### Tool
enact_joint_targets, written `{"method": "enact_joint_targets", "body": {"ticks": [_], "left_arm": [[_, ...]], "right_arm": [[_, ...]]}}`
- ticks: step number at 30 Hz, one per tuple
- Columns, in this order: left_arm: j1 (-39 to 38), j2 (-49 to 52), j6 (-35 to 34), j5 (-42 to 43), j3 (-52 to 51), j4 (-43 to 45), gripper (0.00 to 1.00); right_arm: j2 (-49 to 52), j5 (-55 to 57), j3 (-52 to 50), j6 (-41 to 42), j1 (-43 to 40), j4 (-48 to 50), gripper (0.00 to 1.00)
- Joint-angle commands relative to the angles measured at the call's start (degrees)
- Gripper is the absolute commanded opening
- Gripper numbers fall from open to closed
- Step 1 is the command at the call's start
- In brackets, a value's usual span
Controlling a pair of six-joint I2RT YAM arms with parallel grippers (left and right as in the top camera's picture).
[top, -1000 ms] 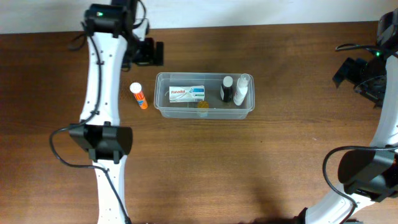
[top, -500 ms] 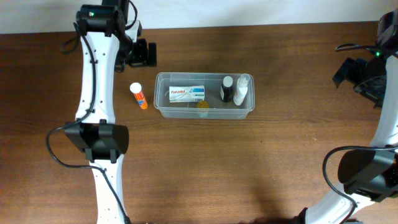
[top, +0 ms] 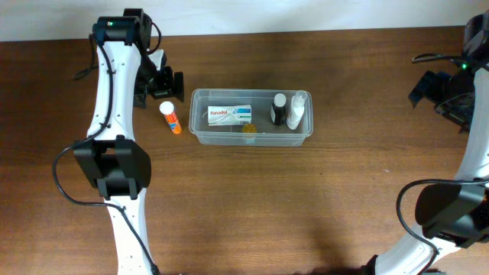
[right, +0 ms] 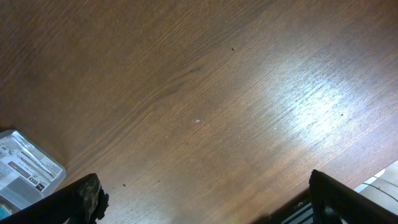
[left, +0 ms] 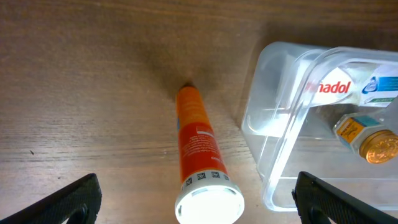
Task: Pack container
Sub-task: 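Release the jar and move the left gripper up over the orange tube, then lower the left gripper around the orange tube and close on it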
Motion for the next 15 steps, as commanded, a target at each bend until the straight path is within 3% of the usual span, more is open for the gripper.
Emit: {"method": "enact_joint_targets", "body": {"ticks": [1,15], "left_arm": [[-0.17,-0.37,0.94,0.63,-1.62,-0.11,1.00],[-0.17,-0.37,0.92,2.32,-2.67,-0.11,0.99]], "right_arm": [[0.13,-0.11,-0.15,-0.39,-0.07,0.15,0.99],[0.13,-0.11,-0.15,-0.39,-0.07,0.15,0.98]]}}
